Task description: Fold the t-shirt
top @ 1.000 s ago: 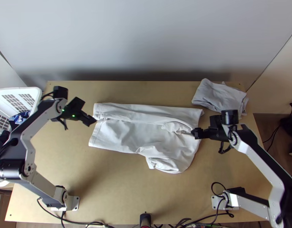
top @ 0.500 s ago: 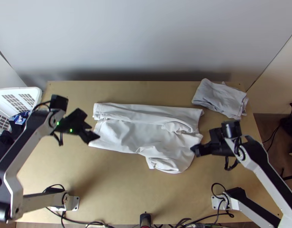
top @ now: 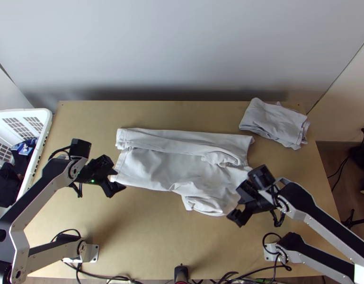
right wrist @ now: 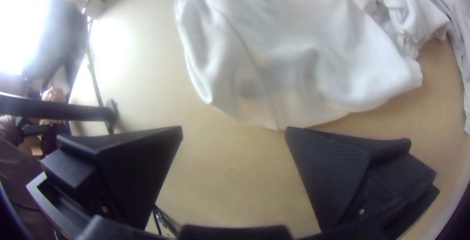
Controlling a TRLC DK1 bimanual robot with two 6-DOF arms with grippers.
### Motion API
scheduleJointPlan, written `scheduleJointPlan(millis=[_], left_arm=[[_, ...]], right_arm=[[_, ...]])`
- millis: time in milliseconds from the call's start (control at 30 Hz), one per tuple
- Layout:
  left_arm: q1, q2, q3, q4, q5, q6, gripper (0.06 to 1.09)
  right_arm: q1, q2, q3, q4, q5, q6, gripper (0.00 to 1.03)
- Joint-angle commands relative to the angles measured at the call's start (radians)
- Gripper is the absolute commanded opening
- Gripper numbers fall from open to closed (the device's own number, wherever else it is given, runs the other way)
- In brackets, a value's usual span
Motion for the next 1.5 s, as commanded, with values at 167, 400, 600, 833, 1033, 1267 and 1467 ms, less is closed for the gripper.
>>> scheduleJointPlan(millis=[167, 400, 600, 833, 1033, 1267, 1467], left_arm=[[0.051, 0.111, -0.049, 0.195, -0.052, 0.032, 1.04], [0.060, 0.186, -0.044, 0.164, -0.140, 0.033, 1.04], [0.033, 0.202, -0.049, 0.161, -0.146, 0.027, 1.04], [0.008, 0.199, -0.063, 0.166, -0.147, 0.033, 0.75], [0.028, 0.131, -0.095, 0.264, -0.146, -0.005, 0.09], [0.033, 0.105, -0.101, 0.264, -0.146, -0.028, 0.09], [0.022, 0.104, -0.109, 0.265, -0.146, -0.051, 0.09]], right_arm=[[0.198, 0.008, 0.013, -0.053, 0.011, -0.026, 0.98], [0.229, 0.008, 0.015, -0.066, -0.015, -0.021, 0.98], [0.249, -0.005, 0.028, -0.082, -0.035, -0.012, 0.98], [0.263, -0.001, 0.025, -0.081, -0.041, -0.010, 0.98], [0.277, 0.007, 0.007, -0.072, -0.058, -0.010, 0.98], [0.300, 0.110, 0.039, -0.044, -0.067, -0.017, 0.98], [0.329, 0.148, 0.032, 0.163, -0.053, -0.018, 0.98]])
